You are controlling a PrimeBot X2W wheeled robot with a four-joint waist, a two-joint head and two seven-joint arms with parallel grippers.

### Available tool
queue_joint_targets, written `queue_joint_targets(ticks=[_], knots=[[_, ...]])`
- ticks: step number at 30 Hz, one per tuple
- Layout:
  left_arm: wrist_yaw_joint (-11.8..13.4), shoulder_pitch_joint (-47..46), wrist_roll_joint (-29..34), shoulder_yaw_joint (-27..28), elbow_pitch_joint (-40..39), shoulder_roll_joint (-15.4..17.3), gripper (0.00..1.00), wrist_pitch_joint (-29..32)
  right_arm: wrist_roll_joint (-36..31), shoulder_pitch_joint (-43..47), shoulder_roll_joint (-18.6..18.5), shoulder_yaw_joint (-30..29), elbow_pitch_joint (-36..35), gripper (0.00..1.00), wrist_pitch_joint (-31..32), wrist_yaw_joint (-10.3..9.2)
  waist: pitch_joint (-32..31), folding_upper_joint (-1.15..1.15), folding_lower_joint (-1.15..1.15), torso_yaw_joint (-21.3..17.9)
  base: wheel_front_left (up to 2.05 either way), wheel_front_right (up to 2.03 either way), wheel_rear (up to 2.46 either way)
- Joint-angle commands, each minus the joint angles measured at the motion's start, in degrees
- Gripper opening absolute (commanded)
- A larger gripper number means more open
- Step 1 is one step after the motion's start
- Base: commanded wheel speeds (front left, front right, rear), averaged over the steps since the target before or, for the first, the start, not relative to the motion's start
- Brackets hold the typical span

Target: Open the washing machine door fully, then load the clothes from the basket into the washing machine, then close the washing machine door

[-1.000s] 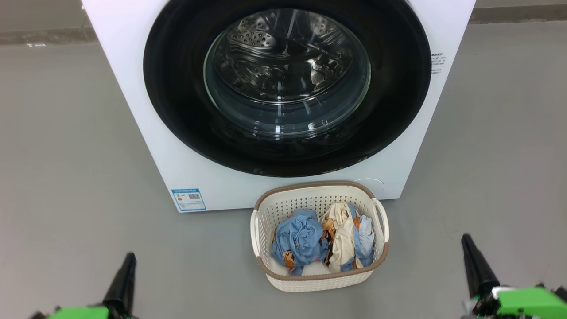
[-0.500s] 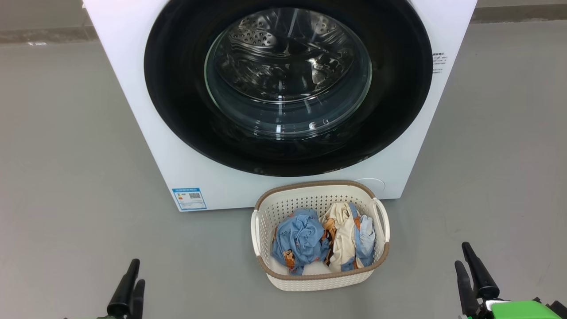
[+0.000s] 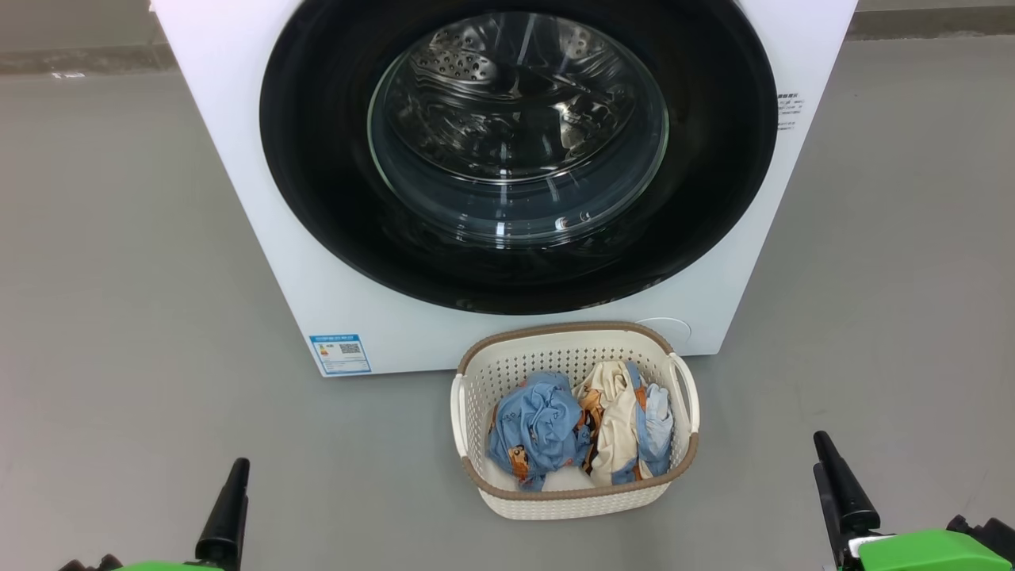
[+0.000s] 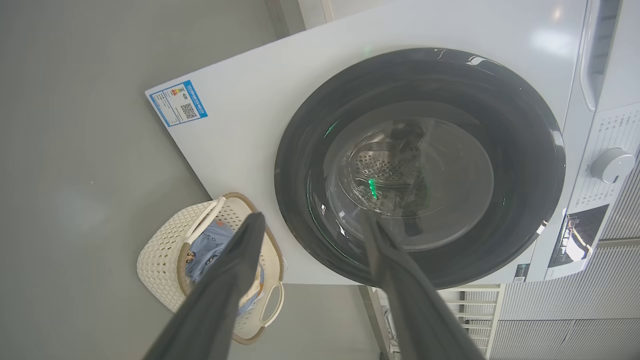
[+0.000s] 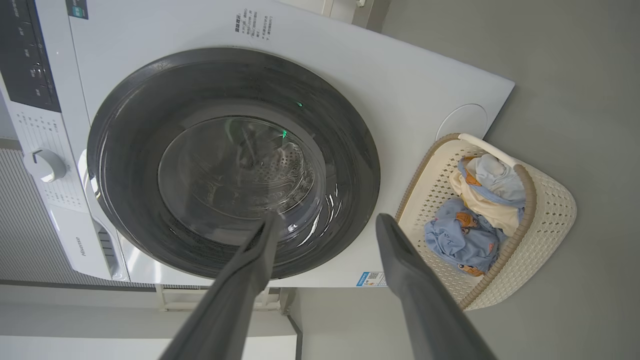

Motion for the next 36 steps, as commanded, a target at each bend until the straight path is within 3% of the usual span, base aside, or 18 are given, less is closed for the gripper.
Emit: queue_joint_targets(ticks=[1,36], knots=[[-0.10,-0.92,1.73,0.27,-1.95,1.30,1.00,-0.69,-1.71,-2.07,-0.91,0.75,-1.49,1.00,-0.60,0.02,0.00,0.00,0.00,0.02,0.00,0.00,0.00],[-0.15,0.69,26.21,-2.25,-5.07,2.72,1.00,-6.48,-29.30,-2.30,-2.57,3.72,-0.95,1.00,-6.30,0.05,-0.10,0.00,-0.01,0.41,0.00,0.00,0.00]])
